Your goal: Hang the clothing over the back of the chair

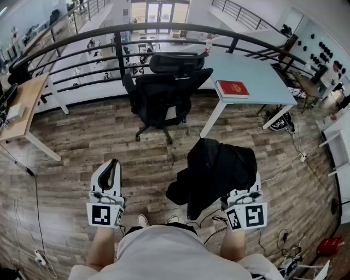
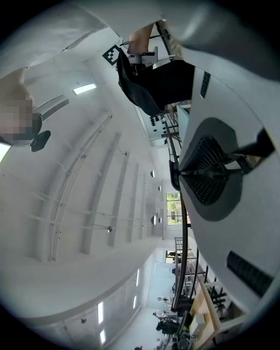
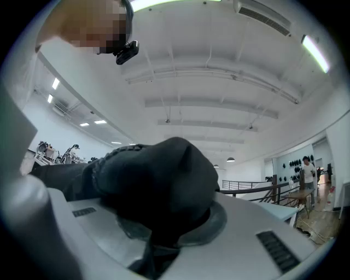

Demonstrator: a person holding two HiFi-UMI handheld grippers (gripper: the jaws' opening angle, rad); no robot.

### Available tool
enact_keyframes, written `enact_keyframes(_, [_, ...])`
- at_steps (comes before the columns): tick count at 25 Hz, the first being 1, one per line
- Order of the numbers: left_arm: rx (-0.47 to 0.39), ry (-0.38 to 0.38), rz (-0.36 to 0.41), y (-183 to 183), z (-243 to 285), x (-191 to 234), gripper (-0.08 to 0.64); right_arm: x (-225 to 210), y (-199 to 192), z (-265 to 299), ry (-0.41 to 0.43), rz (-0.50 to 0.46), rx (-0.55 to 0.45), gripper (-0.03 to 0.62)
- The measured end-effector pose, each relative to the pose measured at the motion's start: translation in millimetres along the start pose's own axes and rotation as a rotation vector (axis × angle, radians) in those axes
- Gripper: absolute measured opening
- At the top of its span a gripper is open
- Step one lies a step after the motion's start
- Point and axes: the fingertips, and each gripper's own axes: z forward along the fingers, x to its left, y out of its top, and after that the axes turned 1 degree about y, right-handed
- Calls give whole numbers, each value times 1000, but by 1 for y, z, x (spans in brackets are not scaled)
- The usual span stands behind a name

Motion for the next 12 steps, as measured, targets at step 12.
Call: enact_keyframes(12, [1, 0, -3, 1, 12, -24, 40, -6, -2, -7, 69, 32, -10, 77])
